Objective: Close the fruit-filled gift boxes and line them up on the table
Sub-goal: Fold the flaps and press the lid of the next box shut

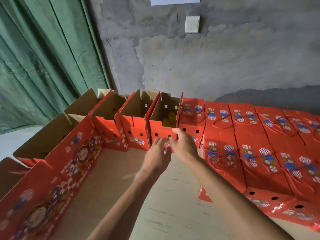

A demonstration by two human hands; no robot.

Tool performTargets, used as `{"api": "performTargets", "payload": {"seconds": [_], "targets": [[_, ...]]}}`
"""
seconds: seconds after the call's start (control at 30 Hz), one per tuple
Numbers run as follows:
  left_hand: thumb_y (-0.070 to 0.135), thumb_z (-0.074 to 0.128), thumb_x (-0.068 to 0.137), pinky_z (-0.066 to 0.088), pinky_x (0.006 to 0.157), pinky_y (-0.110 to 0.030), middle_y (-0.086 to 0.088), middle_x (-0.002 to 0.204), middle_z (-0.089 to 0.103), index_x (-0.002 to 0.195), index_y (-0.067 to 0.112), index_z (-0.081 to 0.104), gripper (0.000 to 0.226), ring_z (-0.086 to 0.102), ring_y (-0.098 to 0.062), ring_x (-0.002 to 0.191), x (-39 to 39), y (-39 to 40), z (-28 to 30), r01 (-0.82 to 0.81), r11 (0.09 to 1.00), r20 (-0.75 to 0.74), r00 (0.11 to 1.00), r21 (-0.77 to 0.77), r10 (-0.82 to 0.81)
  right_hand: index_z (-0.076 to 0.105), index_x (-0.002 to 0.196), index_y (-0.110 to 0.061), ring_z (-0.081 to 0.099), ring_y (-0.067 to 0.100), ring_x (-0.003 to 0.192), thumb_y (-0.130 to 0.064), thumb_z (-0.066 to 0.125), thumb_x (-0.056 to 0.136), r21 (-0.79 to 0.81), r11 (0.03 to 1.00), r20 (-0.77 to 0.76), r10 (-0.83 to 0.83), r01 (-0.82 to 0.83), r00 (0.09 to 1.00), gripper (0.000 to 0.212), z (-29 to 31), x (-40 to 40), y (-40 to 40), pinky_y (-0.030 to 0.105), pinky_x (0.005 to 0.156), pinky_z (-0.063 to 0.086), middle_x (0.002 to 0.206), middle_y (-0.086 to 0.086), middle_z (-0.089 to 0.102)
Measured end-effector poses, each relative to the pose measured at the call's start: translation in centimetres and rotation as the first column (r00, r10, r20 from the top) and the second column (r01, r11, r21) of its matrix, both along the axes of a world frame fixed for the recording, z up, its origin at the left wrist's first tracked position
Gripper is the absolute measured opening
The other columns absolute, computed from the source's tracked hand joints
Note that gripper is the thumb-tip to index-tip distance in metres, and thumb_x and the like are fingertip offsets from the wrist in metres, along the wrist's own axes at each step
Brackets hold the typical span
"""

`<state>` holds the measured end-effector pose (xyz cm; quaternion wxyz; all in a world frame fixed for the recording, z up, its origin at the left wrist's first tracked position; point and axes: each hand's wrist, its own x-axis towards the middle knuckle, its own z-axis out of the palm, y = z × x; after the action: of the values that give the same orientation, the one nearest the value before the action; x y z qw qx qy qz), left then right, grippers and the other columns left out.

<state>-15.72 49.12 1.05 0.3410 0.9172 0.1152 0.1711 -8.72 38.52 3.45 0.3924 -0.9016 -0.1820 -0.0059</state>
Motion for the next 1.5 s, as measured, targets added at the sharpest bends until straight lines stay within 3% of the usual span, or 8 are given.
{"api": "performTargets", "payload": {"seconds": [0.13,0.33,0.53,0.87,1.0,1.1,1.23,1.5], "targets": [[0.029,0.054,0.104,0.055,0.089,-0.048,0.000,0.151,0.044,0.147,0.019,0.046,0.045,0.063,-0.026,0.119,5.1,3.8,-1.0,0.039,0.998,-0.084,0.996,0.048,-0.035,0.043,0.150,-0.023,0.055,0.028,0.133,-0.021,0.065,0.099,-0.188,0.982,0.042,-0.018,0.026,0.999,0.056,-2.5,4.5,3.6,0.041,0.098,0.049,0.154,-0.001,0.050],[0.012,0.060,0.095,0.050,0.072,-0.038,0.006,0.172,-0.004,0.162,0.019,0.010,0.083,0.060,-0.032,0.123,10.1,7.1,-2.8,0.200,0.928,-0.307,0.946,0.314,-0.100,0.044,0.148,-0.018,0.059,0.034,0.126,-0.020,0.062,0.100,-0.358,0.933,-0.065,0.001,-0.025,0.998,0.052,-5.9,8.0,5.6,0.042,0.092,0.050,0.147,0.008,0.054],[-0.001,0.056,0.092,0.049,0.068,-0.038,-0.009,0.140,0.042,0.146,0.015,0.038,0.059,0.063,-0.032,0.112,13.2,7.9,-2.1,0.151,0.857,-0.239,0.970,0.492,-0.033,0.068,0.118,-0.008,0.069,0.034,0.104,0.000,0.056,0.097,-0.642,0.766,0.069,0.049,0.007,0.996,0.026,-5.7,7.6,6.3,0.040,0.082,0.054,0.113,0.012,0.071],[0.002,0.052,0.099,0.050,0.070,-0.040,-0.005,0.110,0.060,0.100,0.009,0.072,0.021,0.070,-0.035,0.094,6.3,5.3,-1.9,0.051,0.913,-0.222,0.974,0.404,0.044,0.064,0.117,-0.013,0.071,0.026,0.097,0.004,0.047,0.097,-0.778,0.628,0.198,0.252,-0.005,0.947,0.032,-5.3,3.0,3.2,0.036,0.072,0.053,0.107,0.006,0.071],[0.006,0.051,0.099,0.040,0.065,-0.037,-0.007,0.104,0.063,0.095,0.005,0.071,0.021,0.067,-0.039,0.090,0.2,2.2,-2.4,0.020,0.921,-0.194,0.979,0.389,0.060,0.055,0.132,-0.006,0.063,0.027,0.113,0.001,0.040,0.104,-0.712,0.688,0.080,0.279,-0.140,0.957,0.032,-6.3,-2.1,0.2,0.034,0.096,0.052,0.129,0.012,0.060],[0.010,0.053,0.099,0.037,0.064,-0.033,-0.006,0.102,0.065,0.094,0.008,0.069,0.017,0.066,-0.032,0.093,-4.4,-1.3,-2.1,0.023,0.899,-0.185,0.981,0.438,0.065,0.055,0.130,0.003,0.058,0.023,0.105,-0.006,0.038,0.108,-0.652,0.734,0.059,0.297,-0.189,0.953,0.030,-5.3,-7.2,-4.0,0.004,0.080,0.043,0.128,0.019,0.060],[0.016,0.049,0.099,0.040,0.071,-0.036,-0.001,0.104,0.064,0.095,0.012,0.073,0.025,0.054,-0.025,0.109,-10.0,-7.6,-1.5,0.180,0.814,-0.229,0.972,0.552,-0.060,0.061,0.116,-0.005,0.066,0.035,0.102,0.003,0.049,0.095,-0.470,0.876,0.023,0.138,-0.111,0.990,0.025,-4.3,-12.9,-10.4,0.039,0.081,0.054,0.114,0.015,0.066],[0.029,0.060,0.097,0.054,0.082,-0.041,-0.008,0.098,0.066,0.105,0.010,0.075,0.025,0.061,-0.028,0.100,-19.1,-22.2,-1.8,0.256,0.846,-0.181,0.965,0.468,-0.192,0.064,0.118,-0.012,0.052,0.012,0.096,-0.005,0.056,0.098,-0.225,0.963,-0.143,0.116,-0.146,0.983,0.022,-5.1,-20.1,-24.3,0.022,0.076,0.037,0.110,-0.004,0.057]]}}
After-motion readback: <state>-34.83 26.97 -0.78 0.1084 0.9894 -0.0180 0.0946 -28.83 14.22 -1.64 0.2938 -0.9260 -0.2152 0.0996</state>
